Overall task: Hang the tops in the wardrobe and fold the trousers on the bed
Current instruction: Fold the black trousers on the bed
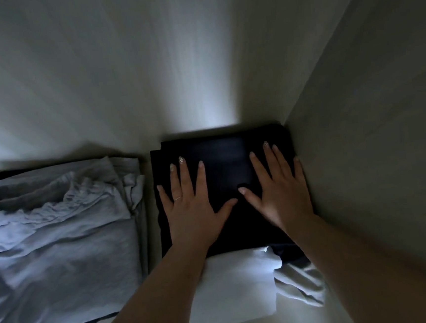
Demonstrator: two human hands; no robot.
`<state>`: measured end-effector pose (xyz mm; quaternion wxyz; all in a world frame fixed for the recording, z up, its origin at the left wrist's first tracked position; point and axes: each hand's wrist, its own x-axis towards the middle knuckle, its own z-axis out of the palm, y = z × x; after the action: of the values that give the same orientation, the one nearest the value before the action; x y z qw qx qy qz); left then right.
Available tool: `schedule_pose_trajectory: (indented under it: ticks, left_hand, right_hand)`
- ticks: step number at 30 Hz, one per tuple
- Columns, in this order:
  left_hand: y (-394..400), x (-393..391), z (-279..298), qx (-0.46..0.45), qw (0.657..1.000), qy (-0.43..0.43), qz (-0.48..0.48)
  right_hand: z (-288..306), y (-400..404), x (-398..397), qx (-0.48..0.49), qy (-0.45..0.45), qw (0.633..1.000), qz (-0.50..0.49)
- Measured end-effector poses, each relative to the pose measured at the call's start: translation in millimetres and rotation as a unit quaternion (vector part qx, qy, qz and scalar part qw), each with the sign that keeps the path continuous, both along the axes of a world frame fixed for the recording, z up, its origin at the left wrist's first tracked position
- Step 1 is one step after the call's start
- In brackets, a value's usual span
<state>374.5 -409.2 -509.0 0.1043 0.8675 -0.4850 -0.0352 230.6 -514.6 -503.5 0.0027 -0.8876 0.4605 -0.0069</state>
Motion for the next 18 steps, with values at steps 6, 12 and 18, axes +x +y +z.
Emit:
schedule_pose_trajectory:
  ticks: [6,12,18]
  left_hand:
    - [-15,3,-17,-0.017,1.0,-0.024,0.009]
    - [-5,1,-7,0.025,0.999,0.013,-0.019]
    - [78,-19,53,-0.07,0.98,0.187,-0.004]
  right_hand:
    - [-19,-13,7,0.0,-0.03,1.0,0.0]
    - [-7,-6,13,0.056,0.037,0.998,-0.022]
    - [55,71,32,0.169,-0.09,0.981,-0.019]
